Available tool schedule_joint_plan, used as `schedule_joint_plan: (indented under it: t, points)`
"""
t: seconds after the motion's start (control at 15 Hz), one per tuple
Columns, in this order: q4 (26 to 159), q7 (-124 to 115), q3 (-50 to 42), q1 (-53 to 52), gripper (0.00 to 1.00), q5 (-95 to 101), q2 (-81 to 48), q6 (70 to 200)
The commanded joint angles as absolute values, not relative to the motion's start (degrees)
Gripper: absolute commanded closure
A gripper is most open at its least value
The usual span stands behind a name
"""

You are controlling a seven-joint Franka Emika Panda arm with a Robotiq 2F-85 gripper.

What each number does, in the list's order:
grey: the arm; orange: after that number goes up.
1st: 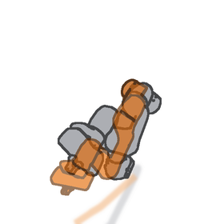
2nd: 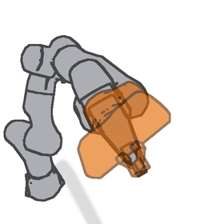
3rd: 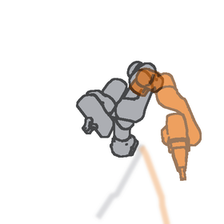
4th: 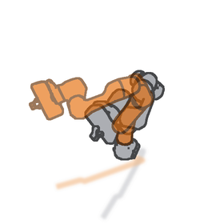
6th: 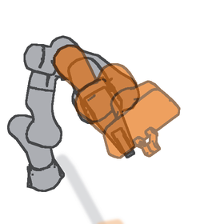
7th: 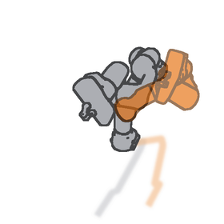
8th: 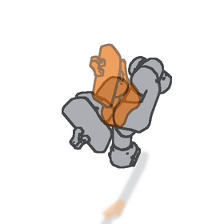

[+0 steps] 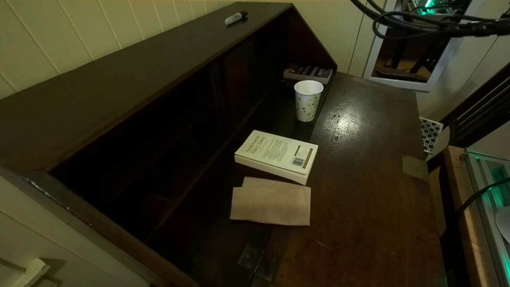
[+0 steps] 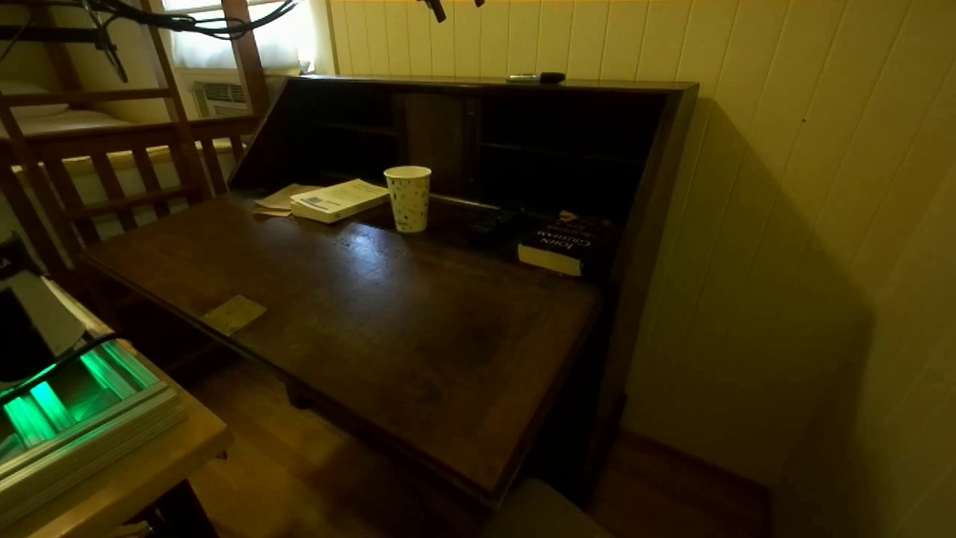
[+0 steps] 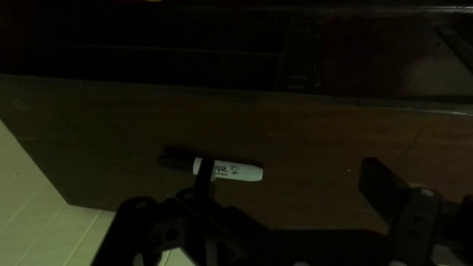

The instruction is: Pick up the cup, place it in between the books, remove the marker from the cup and place it on top of the cabinet

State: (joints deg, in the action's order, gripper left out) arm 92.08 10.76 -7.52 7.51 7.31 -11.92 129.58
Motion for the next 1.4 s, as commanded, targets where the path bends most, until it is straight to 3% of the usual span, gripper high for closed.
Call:
schedule_joint_plan:
  t: [0.0, 0.67, 1.33]
  points:
    - [102.5, 12.1, -6.3, 8.4, 0.0, 0.5, -2.9, 126.9]
    - [120.3, 10.6, -8.6, 7.7, 0.0, -3.0, 9.1, 124.9]
    - [126.1, 10.8, -8.8, 7.2, 0.0, -4.4, 8.1, 124.6]
